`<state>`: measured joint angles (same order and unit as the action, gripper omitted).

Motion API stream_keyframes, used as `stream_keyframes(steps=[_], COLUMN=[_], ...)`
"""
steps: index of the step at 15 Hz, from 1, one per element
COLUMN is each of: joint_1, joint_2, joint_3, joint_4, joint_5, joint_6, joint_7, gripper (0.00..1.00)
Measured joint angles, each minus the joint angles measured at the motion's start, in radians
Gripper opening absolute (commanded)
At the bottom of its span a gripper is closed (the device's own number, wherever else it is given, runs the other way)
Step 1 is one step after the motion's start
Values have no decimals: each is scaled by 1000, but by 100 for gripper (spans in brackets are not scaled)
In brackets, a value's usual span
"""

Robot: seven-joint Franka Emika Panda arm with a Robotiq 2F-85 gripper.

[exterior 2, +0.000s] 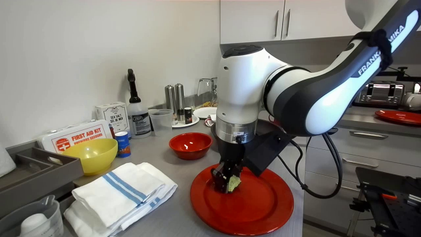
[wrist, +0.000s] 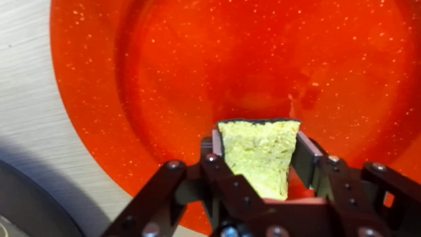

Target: Pick up the sponge and clean the red plate

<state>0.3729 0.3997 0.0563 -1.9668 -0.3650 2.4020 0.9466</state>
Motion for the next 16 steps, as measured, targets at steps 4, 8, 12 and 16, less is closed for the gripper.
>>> stream_keyframes(steps=[4, 8, 12, 16], joint_1=[-19, -34, -47, -61], joint_2=[-34, -64, -81, -87], joint_3=[-5, -6, -6, -6], joint_4=[-45, -99, -133, -153], joint_5=[1, 1, 7, 29], joint_6=[17, 65, 120, 158], joint_7=[0, 1, 1, 0], gripper=[27, 27, 27, 27])
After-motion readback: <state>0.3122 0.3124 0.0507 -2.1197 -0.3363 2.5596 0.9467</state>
